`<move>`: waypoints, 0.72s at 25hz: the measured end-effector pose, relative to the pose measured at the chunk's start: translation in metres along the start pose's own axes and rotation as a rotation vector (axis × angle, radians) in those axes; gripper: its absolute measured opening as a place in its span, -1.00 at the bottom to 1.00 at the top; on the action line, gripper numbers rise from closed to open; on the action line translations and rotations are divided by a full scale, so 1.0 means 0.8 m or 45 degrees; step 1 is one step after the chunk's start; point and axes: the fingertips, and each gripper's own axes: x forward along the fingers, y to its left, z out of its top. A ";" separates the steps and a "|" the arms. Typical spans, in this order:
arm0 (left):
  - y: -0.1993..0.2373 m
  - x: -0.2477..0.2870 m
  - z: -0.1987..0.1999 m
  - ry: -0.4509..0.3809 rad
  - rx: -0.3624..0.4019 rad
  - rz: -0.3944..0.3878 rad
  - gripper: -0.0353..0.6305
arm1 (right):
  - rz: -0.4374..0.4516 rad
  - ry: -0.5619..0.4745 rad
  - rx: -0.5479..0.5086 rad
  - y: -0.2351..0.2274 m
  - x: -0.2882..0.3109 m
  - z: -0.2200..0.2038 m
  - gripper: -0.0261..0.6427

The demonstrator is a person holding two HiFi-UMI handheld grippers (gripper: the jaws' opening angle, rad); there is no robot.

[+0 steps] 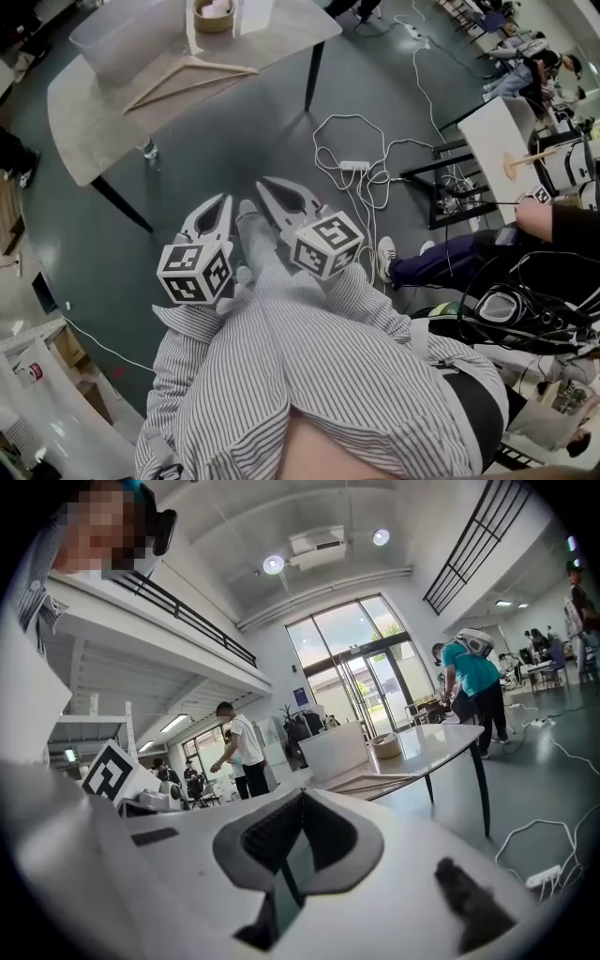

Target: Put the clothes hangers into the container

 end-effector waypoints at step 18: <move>0.094 0.134 0.116 -0.023 0.086 0.040 -0.86 | 0.042 0.001 -0.032 -0.105 0.175 0.082 -0.88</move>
